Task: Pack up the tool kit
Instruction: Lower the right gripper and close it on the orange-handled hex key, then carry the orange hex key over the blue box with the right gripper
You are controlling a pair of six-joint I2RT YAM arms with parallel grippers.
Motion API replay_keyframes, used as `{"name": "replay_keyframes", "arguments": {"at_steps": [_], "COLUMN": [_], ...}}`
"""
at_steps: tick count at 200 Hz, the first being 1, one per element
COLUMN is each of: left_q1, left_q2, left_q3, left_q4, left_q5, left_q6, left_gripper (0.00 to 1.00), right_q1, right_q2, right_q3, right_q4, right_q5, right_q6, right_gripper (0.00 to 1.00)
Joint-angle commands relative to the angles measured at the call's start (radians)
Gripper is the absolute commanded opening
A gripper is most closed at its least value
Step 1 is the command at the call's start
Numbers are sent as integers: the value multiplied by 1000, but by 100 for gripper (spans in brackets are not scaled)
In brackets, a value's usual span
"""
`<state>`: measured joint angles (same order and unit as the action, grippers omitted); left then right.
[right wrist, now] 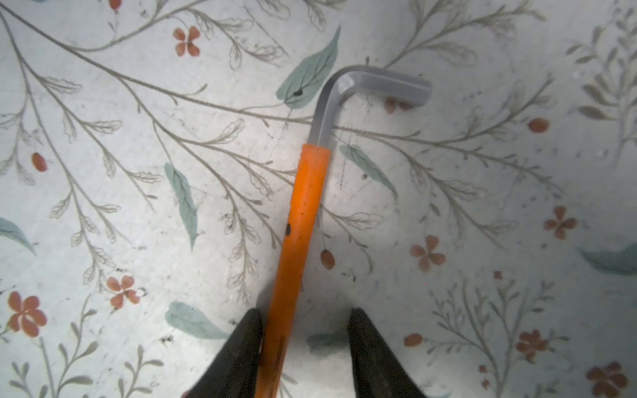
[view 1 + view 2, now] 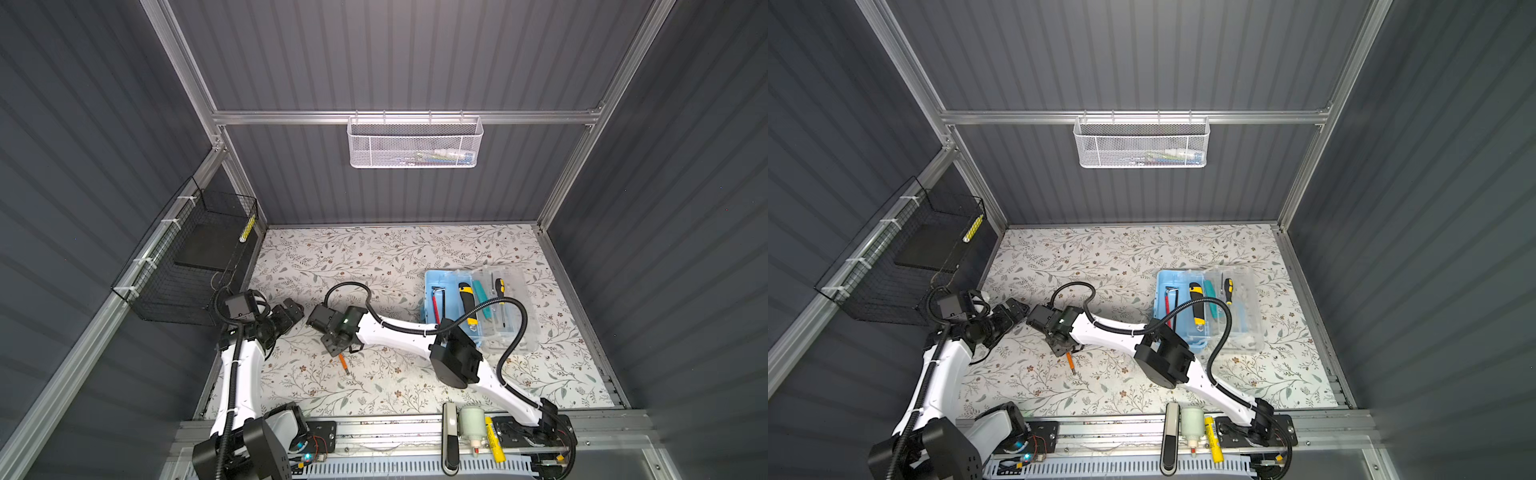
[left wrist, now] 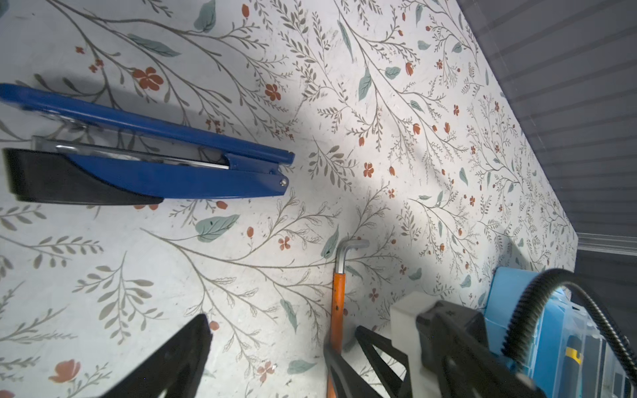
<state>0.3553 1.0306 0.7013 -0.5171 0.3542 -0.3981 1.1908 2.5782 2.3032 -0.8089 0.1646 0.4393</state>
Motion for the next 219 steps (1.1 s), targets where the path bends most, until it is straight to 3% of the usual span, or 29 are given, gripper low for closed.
{"name": "replay_keyframes", "arguments": {"at_steps": [1, 111, 131, 166, 219], "left_q1": [20, 5, -44, -205, -234], "left_q2": [-29, -50, -52, -23, 14], "left_q3": [33, 1, -4, 47, 118], "left_q4": [102, 139, 160, 161, 144], "left_q5": [18, 144, 143, 40, 53], "left_q6": [-16, 14, 13, 16, 49], "left_gripper": [99, 99, 99, 99, 99], "right_q1": [-5, -58, -73, -100, -155], "right_q2": [63, -85, -119, -233, -481], "right_q3": [59, -189, -237, -367, -582], "right_q4": [-66, 59, 81, 155, 272], "right_q5": [19, 4, 4, 26, 73], "right_q6": [-18, 44, 42, 43, 32], "right_gripper": [40, 12, 9, 2, 0]}}
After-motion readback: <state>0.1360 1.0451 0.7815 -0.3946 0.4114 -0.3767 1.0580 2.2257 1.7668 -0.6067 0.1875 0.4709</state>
